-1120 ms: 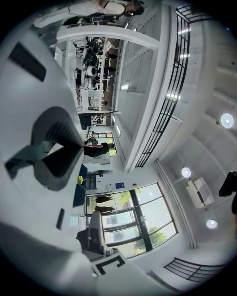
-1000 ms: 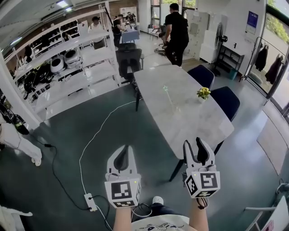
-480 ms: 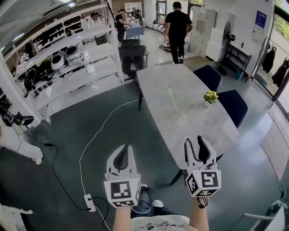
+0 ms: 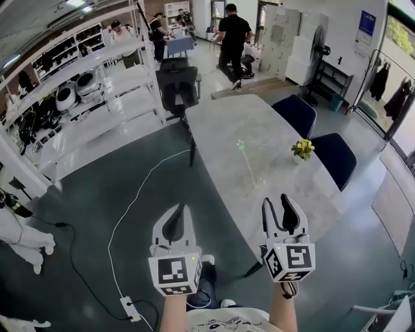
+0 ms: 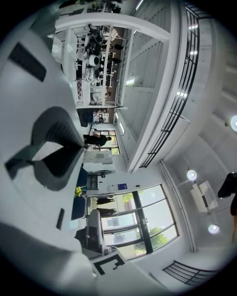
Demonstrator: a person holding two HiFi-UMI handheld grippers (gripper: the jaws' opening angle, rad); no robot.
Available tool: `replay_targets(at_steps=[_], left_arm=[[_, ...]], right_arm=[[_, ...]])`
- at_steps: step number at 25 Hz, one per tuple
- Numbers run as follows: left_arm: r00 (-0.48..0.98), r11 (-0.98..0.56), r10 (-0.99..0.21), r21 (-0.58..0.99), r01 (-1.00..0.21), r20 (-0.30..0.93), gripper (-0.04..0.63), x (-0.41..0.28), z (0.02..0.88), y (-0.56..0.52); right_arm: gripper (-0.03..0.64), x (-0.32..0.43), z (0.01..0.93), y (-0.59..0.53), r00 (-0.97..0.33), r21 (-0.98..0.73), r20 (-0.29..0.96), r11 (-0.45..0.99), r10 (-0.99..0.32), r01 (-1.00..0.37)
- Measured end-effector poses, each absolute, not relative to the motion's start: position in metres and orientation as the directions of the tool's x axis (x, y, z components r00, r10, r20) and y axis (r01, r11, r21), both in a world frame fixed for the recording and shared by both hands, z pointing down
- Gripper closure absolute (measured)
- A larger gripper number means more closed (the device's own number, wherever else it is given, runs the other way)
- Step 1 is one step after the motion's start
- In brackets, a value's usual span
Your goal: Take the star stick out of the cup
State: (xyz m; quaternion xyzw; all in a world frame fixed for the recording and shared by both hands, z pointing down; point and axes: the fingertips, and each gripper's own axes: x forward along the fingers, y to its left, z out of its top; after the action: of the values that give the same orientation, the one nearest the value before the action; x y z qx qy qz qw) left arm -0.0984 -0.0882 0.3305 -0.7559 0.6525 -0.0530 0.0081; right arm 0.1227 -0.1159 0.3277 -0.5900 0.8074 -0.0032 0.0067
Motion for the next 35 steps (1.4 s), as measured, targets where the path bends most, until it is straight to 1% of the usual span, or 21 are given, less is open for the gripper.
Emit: replay_targets(at_steps=[10, 17, 28, 35], left_arm=[[0.224, -0.23, -0.971, -0.068, -0.971, 0.089, 0.595, -0.127, 0.332, -0.214], [0.281, -0.289, -0.953, -0.064, -0.955, 0.115, 0.595, -0.138, 0.34, -0.282], [0.348, -0.362, -0.919, -0.047, -0.931, 0.187, 0.595, -0.124, 0.37, -0.335], [0.327, -0.346, -0.909, -0.028, -0.938, 0.258, 0.595, -0.113, 0.401, -0.357]], right_arm=[[0.428, 0.1, 0.331, -0.224, -0.22, -0.006, 0.025, 0.22, -0.975, -0.976], [0.428, 0.088, 0.342, -0.278, -0.167, -0.004, 0.065, 0.167, -0.984, -0.986], [0.428, 0.09, 0.374, -0.326, -0.119, 0.004, 0.151, 0.121, -0.981, -0.993], [0.428, 0.094, 0.405, -0.354, -0.157, -0.007, 0.224, 0.16, -0.962, -0.987]])
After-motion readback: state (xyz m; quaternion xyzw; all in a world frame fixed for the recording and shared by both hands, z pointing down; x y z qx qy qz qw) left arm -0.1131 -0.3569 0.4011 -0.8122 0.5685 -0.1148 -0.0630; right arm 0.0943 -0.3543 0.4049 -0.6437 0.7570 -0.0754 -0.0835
